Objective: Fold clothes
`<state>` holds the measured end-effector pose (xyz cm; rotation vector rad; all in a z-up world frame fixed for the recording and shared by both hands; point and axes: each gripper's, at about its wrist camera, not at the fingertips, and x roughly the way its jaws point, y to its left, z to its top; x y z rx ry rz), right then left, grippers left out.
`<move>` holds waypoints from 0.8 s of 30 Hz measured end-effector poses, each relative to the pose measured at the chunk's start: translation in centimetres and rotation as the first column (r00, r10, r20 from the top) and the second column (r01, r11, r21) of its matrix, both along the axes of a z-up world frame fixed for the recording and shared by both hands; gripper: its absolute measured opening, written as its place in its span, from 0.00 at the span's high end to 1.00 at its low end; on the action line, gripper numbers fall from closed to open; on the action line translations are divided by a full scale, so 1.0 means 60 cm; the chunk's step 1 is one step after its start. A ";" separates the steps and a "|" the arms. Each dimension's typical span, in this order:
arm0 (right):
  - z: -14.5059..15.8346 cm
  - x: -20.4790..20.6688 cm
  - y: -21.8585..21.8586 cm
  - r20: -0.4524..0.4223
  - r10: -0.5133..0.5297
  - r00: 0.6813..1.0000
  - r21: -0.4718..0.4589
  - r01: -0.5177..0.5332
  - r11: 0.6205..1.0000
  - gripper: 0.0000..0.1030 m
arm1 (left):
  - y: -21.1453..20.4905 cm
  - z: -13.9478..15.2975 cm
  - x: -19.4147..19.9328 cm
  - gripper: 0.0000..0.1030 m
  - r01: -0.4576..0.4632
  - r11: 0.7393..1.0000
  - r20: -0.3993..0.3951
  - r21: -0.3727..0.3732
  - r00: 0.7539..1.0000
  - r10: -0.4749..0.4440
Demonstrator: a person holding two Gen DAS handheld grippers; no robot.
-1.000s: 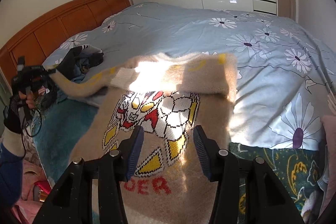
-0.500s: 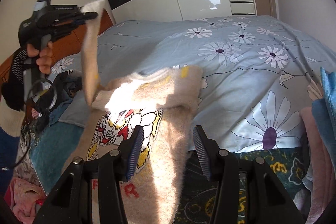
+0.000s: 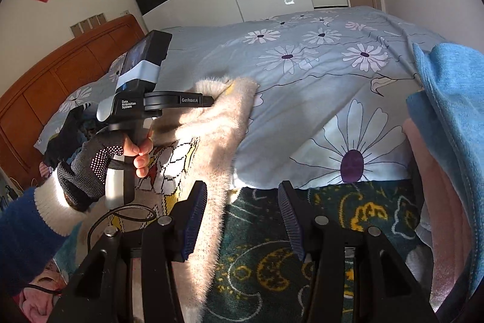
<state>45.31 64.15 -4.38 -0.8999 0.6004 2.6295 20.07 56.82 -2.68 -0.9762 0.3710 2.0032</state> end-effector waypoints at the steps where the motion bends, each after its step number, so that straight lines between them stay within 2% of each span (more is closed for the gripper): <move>1: 0.004 -0.003 0.000 -0.003 0.001 1.000 0.002 -0.001 1.000 0.51 | -0.011 0.010 -0.001 0.75 0.004 1.000 0.008 0.014 1.000 -0.004; 2: 0.009 -0.009 -0.001 -0.005 0.006 1.000 0.006 -0.006 1.000 0.51 | -0.031 0.023 -0.003 0.72 0.014 0.999 0.009 0.038 1.000 -0.015; 5: 0.030 -0.038 -0.009 -0.026 0.041 0.999 0.018 -0.040 0.999 0.51 | -0.104 0.059 -0.020 0.52 0.023 0.994 -0.017 0.103 1.000 -0.021; 6: 0.038 -0.053 -0.012 -0.038 0.062 0.997 0.018 -0.061 0.998 0.51 | -0.129 0.069 -0.027 0.42 0.022 0.993 -0.029 0.119 0.999 -0.019; 7: 0.043 -0.073 -0.014 -0.050 0.086 0.995 0.003 -0.086 0.996 0.51 | -0.152 0.074 -0.034 0.41 0.028 0.992 -0.038 0.125 0.999 -0.023; 8: 0.046 -0.095 -0.015 -0.062 0.112 0.992 -0.018 -0.113 0.993 0.51 | -0.175 0.079 -0.042 0.41 0.030 0.991 -0.048 0.128 0.999 -0.024; 11: 0.041 -0.168 -0.013 -0.066 0.154 0.986 -0.074 -0.159 0.985 0.51 | -0.233 0.075 -0.075 0.41 -0.070 0.995 -0.136 0.072 0.988 0.079; 12: 0.036 -0.193 -0.011 -0.059 0.160 0.985 -0.092 -0.165 0.982 0.51 | -0.251 0.067 -0.094 0.41 -0.116 0.992 -0.138 0.059 0.983 0.123; 14: 0.022 -0.236 -0.001 -0.031 0.136 0.990 -0.090 -0.139 0.986 0.51 | -0.288 0.044 -0.135 0.41 -0.185 0.982 -0.092 0.046 0.978 0.189; 16: 0.001 -0.261 0.026 -0.041 0.093 0.995 -0.177 -0.099 0.979 0.51 | -0.317 0.015 -0.168 0.41 -0.236 0.971 -0.047 0.029 0.970 0.237; 21: -0.046 -0.308 0.090 -0.059 -0.032 0.998 -0.408 0.006 0.913 0.51 | -0.351 -0.035 -0.201 0.40 -0.272 0.962 0.034 0.038 0.962 0.271; 24: -0.056 -0.323 0.103 -0.049 -0.078 0.996 -0.440 0.048 0.897 0.51 | -0.352 -0.041 -0.199 0.40 -0.269 0.961 0.041 0.055 0.963 0.267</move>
